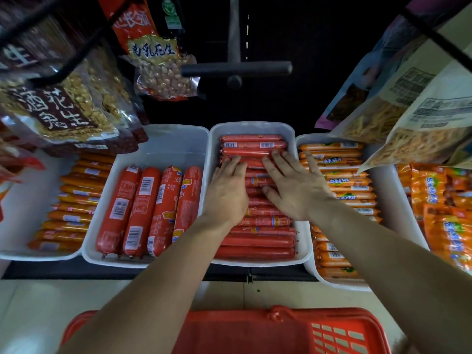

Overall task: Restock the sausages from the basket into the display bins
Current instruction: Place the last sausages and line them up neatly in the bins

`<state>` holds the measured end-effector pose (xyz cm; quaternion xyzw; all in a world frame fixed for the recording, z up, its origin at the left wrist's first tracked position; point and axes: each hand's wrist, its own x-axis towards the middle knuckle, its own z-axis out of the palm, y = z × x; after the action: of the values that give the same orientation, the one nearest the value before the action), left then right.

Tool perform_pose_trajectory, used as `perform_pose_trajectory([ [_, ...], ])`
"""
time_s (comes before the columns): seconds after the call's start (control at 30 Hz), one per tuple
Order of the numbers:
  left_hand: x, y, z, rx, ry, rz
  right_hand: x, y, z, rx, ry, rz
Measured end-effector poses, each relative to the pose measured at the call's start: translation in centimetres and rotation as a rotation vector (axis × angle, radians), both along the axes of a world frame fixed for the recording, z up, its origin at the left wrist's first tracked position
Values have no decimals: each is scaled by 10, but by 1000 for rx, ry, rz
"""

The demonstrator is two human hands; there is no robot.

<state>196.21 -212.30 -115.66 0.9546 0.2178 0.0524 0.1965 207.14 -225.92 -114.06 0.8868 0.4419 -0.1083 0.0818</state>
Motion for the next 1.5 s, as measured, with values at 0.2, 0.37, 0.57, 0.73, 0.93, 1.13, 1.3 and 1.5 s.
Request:
perform_pose_trajectory([
  [0.2,2,5,-5,110,257,-117,-2,13,-3,-42,21,-51],
  [0.37,13,10,-7,3,349,-116,-6,10,-3,-21,-37,-14],
  [0.57,-5,-9,2,-261,207,72,-9,17,-7,-131,-68,-49],
  [0.73,-54,-35,5,-388,61,204,-15,11,-2,-4,-74,-77],
  [0.93,-95,-26,35,-293,-45,117,-50,-22,11,89,146,171],
  [1.13,-122,3,32,-221,6,117,-55,-16,-2,-144,70,258],
  [1.3,-117,11,29,-178,104,24,-58,-13,3,-54,-63,185],
  [1.5,-94,20,14,57,358,-82,-52,-13,0,-160,28,212],
])
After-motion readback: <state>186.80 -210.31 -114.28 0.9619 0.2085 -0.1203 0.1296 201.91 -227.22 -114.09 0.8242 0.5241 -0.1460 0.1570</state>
